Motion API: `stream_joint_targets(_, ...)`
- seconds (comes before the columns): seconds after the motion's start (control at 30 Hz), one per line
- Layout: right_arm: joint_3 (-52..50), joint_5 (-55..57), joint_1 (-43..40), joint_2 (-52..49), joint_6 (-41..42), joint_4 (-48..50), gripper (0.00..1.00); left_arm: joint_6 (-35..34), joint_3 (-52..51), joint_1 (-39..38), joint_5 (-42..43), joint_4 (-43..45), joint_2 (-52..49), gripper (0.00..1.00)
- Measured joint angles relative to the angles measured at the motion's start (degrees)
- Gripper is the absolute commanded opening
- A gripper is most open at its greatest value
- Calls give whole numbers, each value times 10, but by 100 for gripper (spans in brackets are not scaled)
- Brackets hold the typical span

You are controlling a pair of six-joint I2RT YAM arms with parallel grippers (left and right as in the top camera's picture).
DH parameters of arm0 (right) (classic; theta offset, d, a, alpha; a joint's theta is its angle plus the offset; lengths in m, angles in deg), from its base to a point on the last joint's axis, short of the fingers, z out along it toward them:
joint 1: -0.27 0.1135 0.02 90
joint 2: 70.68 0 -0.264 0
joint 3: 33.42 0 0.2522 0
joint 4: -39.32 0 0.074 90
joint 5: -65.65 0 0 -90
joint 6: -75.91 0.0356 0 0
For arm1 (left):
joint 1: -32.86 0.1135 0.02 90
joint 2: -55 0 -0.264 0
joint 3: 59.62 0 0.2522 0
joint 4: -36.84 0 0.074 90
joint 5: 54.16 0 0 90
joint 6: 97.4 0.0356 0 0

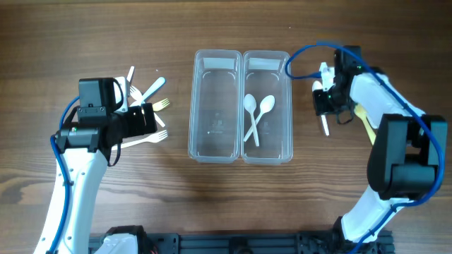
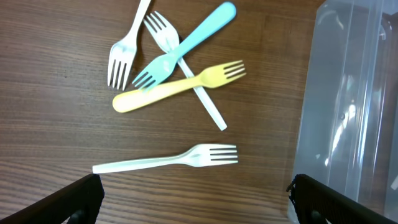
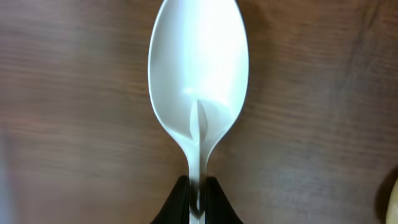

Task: Pack container
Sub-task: 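Lower the spoon into the right tray and open the gripper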

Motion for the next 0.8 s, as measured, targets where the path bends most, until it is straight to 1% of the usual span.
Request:
stream_joint_targets(0.13, 113, -92, 2, 48, 59, -82, 4, 0, 0, 0, 0, 1, 0, 100)
stream_joint_targets(0.2, 142, -131, 19, 109, 94, -92, 4, 0, 0, 0, 0, 1, 0, 100)
stream_joint_targets(0.23, 149, -150, 50, 155, 124, -93, 4, 0, 0, 0, 0, 1, 0, 100)
stream_joint_targets(0.27, 151, -156, 79, 176, 146, -95, 4, 0, 0, 0, 0, 1, 0, 100)
stream_joint_targets(0.33, 148, -151, 128, 183, 203, -89, 4, 0, 0, 0, 0, 1, 0, 100)
stream_joint_targets(0.37, 130, -146, 168, 174, 246, -73, 4, 0, 0, 0, 0, 1, 0, 100)
stream_joint_targets(0.43, 65, -137, 207, 148, 307, -6, 4, 0, 0, 0, 0, 2, 0, 100)
stream_joint_targets(0.47, 42, -135, 213, 136, 323, 15, 4, 0, 0, 0, 0, 1, 0, 100)
stream_joint_targets(0.5, 24, -133, 216, 125, 334, 35, 10, 0, 0, 0, 0, 0, 0, 100)
stream_joint_targets(0.53, 5, -132, 217, 116, 346, 57, 28, 0, 0, 0, 0, 1, 0, 100)
stream_joint_targets(0.57, -12, -129, 217, 108, 356, 72, 35, 0, 0, 0, 0, 1, 0, 100)
stream_joint_targets(0.6, -15, -127, 217, 108, 362, 77, 37, 0, 0, 0, 0, 1, 0, 100)
stream_joint_targets(0.67, -13, -127, 217, 108, 334, 87, 38, 0, 0, 0, 0, 1, 0, 100)
stream_joint_targets(0.73, 0, -127, 213, 109, 302, 76, 38, 0, 0, 0, 0, 1, 0, 100)
stream_joint_targets(0.8, 24, -120, 185, 132, 255, 70, 40, 0, 0, 0, 0, 1, 0, 100)
